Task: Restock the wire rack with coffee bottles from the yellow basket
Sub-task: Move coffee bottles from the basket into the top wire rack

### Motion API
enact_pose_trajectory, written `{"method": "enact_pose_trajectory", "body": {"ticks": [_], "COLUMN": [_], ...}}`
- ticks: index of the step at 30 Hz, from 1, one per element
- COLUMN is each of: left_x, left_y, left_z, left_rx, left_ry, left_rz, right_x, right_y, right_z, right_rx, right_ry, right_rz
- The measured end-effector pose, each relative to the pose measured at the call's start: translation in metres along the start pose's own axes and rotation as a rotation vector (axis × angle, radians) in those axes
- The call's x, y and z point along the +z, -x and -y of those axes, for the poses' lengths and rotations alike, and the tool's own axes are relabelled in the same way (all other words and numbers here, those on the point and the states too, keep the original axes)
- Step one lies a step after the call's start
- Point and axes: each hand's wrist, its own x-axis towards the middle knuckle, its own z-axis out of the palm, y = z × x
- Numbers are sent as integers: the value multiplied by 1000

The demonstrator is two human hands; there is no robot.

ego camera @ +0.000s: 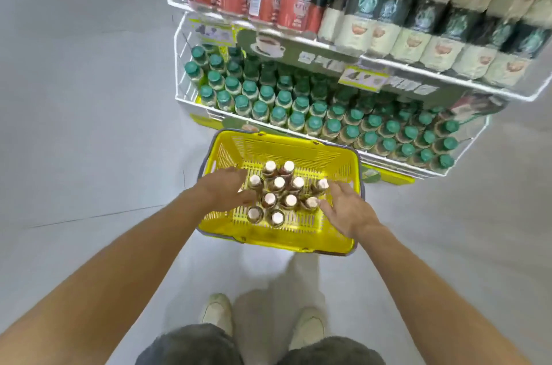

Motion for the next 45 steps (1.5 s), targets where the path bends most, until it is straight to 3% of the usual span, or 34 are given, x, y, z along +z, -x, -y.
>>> {"method": "enact_pose_trajectory", "body": {"ticks": [10,15,19,24,31,35,40,45], "left_x": [108,120,86,-51,-328,-472,-600,-687], "left_y": [-172,-181,-143,-11,227,335,418,455], "left_z": [53,57,48,6,-84,-134,-185,-221], "left_rx": [61,90,77,144,313,459,651,751], "left_ry": [18,80,195,322,339,297,367,472], "left_rz": [-57,-178,-227,-294,-326,-425,-568,-639], "right_x": [108,115,82,-47,-320,-469,-611,-703], "right_y": [-152,-166,-133,-23,199,306,392,431], "right_z": [-66,-70,-62,-11,110,172,218,237], "right_rx": [130,120,111,51,-98,-225,-429,-577], "right_ry": [-114,-157,-176,-198,-175,-147,-201,-260], "right_rz": [-103,-217,-262,-316,-379,-433,-639,-847]}}
